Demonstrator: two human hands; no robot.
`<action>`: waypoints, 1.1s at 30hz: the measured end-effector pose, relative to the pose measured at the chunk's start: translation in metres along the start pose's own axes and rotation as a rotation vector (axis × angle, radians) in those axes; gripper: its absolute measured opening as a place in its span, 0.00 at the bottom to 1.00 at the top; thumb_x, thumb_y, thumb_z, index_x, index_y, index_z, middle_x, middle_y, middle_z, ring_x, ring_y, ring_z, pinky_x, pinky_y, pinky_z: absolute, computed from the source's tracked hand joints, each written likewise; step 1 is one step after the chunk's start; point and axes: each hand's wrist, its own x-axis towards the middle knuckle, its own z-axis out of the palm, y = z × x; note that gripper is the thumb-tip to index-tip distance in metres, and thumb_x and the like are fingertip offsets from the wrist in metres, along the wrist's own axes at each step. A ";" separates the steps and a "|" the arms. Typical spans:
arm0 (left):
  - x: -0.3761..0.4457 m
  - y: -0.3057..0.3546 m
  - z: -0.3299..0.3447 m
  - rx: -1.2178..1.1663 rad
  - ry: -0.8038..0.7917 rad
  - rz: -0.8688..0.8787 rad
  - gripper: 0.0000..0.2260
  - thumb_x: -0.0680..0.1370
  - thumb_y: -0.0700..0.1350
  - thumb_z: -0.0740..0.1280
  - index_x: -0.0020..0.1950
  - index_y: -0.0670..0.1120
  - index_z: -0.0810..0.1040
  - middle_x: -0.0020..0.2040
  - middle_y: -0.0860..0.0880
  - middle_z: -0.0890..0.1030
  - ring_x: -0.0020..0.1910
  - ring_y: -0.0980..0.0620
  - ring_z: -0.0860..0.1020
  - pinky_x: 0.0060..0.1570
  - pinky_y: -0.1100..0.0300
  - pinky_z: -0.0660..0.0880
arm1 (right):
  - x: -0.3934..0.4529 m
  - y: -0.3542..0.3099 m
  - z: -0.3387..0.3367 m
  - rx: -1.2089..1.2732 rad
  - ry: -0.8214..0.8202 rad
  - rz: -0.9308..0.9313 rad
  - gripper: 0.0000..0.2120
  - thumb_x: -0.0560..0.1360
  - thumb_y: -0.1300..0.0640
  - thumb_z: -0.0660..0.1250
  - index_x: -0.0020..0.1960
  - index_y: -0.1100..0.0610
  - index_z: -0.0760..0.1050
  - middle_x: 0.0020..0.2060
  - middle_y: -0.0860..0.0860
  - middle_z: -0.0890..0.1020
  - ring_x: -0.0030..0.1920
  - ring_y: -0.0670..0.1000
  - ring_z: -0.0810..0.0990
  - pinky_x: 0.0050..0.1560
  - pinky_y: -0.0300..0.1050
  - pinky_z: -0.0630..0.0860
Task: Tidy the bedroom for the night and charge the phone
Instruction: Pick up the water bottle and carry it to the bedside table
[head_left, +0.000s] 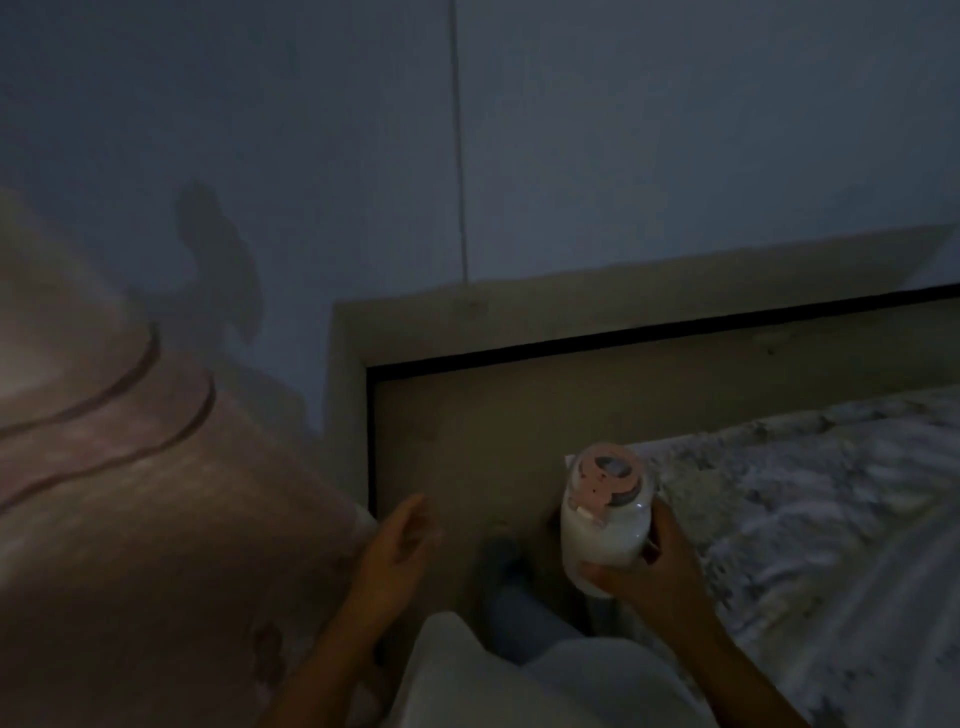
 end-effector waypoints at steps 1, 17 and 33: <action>0.020 0.005 -0.005 0.014 -0.011 -0.012 0.18 0.74 0.30 0.60 0.63 0.35 0.66 0.62 0.38 0.72 0.41 0.73 0.76 0.41 0.81 0.71 | 0.017 -0.007 0.002 -0.020 0.022 0.000 0.38 0.56 0.72 0.76 0.60 0.53 0.66 0.51 0.49 0.72 0.54 0.50 0.70 0.52 0.45 0.68; 0.321 0.156 -0.009 0.212 -0.267 0.130 0.17 0.70 0.43 0.63 0.59 0.46 0.69 0.56 0.46 0.73 0.51 0.62 0.75 0.46 0.78 0.69 | 0.275 -0.121 0.061 0.028 0.125 -0.044 0.31 0.57 0.73 0.75 0.50 0.50 0.68 0.43 0.42 0.73 0.42 0.39 0.73 0.35 0.20 0.71; 0.517 0.295 0.183 0.489 -1.131 0.292 0.17 0.77 0.35 0.58 0.66 0.39 0.65 0.57 0.49 0.69 0.59 0.50 0.69 0.58 0.57 0.66 | 0.375 -0.152 0.023 0.318 1.046 0.215 0.37 0.48 0.58 0.80 0.53 0.48 0.67 0.48 0.48 0.77 0.49 0.50 0.77 0.46 0.41 0.74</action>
